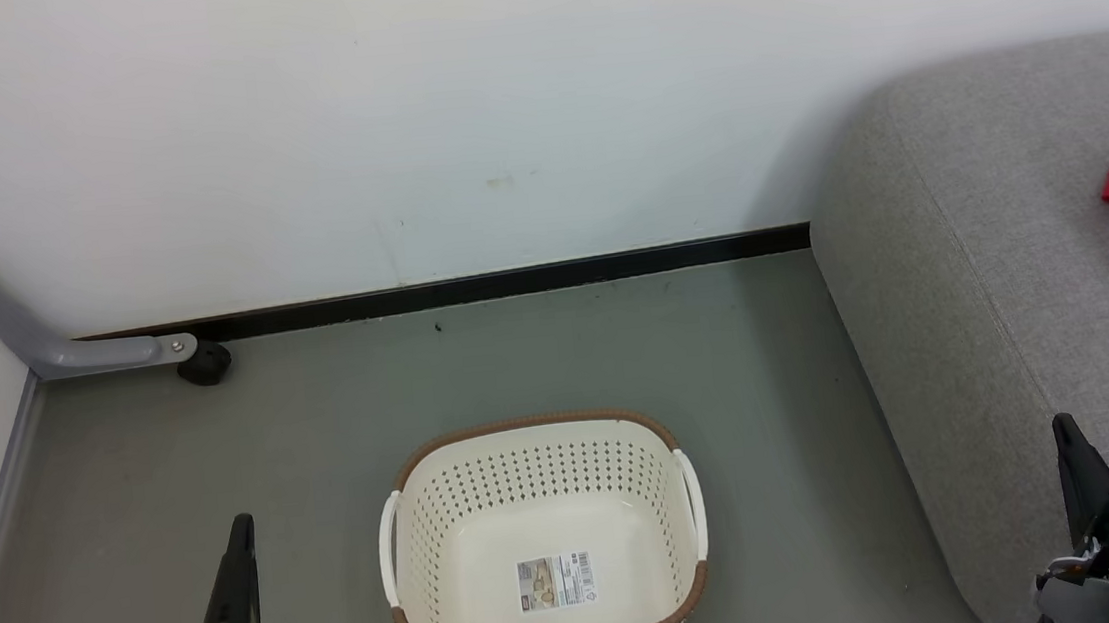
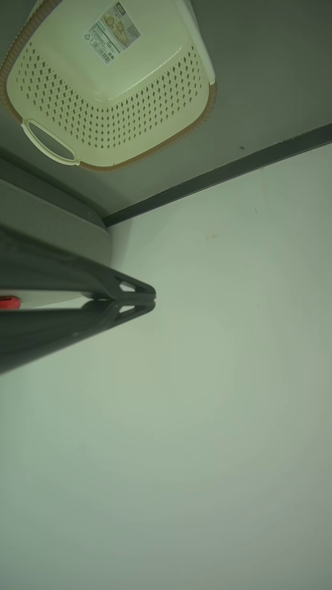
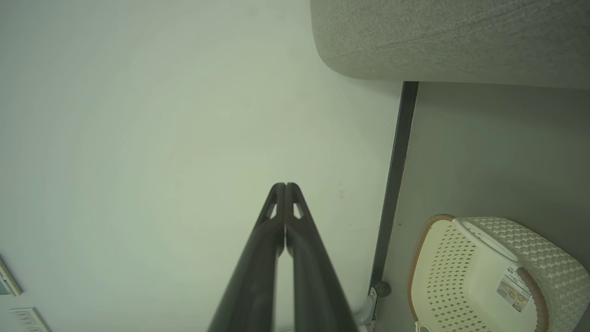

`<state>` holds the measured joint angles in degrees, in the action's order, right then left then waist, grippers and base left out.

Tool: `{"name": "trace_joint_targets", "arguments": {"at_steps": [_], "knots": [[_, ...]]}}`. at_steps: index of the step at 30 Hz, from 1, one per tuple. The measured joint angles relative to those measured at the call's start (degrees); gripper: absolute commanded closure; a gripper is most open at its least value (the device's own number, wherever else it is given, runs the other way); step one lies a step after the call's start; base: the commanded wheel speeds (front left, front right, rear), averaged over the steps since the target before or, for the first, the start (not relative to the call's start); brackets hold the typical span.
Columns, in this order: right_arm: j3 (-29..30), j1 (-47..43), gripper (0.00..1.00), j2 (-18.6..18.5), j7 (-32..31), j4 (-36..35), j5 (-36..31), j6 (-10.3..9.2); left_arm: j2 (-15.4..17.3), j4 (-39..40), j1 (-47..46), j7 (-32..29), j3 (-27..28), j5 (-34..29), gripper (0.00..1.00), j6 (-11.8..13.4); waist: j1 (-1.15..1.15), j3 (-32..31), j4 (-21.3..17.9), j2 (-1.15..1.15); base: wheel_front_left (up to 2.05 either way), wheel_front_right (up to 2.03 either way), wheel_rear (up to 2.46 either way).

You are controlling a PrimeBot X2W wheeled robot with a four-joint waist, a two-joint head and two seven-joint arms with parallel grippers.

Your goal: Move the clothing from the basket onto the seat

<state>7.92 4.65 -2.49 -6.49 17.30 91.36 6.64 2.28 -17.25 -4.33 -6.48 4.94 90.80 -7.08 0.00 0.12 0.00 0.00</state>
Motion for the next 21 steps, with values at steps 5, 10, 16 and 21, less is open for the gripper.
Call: {"name": "trace_joint_targets", "arguments": {"at_steps": [5, 10, 16, 21], "knots": [[0.00, 0.00, 1.00, 0.00, 0.00, 0.00, 0.00, 0.00, 0.00, 0.00, 0.00, 0.00, 0.00, 0.00, 1.00, 0.00, 0.00, 0.00, 0.00, 0.00, 0.00, 0.00, 0.00], [0.00, 0.00, 1.00, 0.00, 0.00, 0.00, 0.00, 0.00, 0.00, 0.00, 0.00, 0.00, 0.00, 0.00, 1.00, 0.00, 0.00, 0.00, 0.00, 0.00, 0.00, 0.00, 0.00], [0.00, 0.00, 1.00, 0.00, 0.00, -0.01, 0.07, 0.00, -0.01, 0.00, 0.00, 0.00, 0.00, 0.00, 1.00, 0.00, 0.00, 0.00, 0.00, 0.00, 0.00, 0.00, 0.00], [0.00, 0.00, 1.00, 0.00, 0.00, -0.01, 0.07, 0.00, -0.01, 0.00, 0.00, 0.00, 0.00, 0.00, 1.00, 0.00, 0.00, 0.00, 0.00, 0.00, 0.00, 0.00, 0.00]]}}
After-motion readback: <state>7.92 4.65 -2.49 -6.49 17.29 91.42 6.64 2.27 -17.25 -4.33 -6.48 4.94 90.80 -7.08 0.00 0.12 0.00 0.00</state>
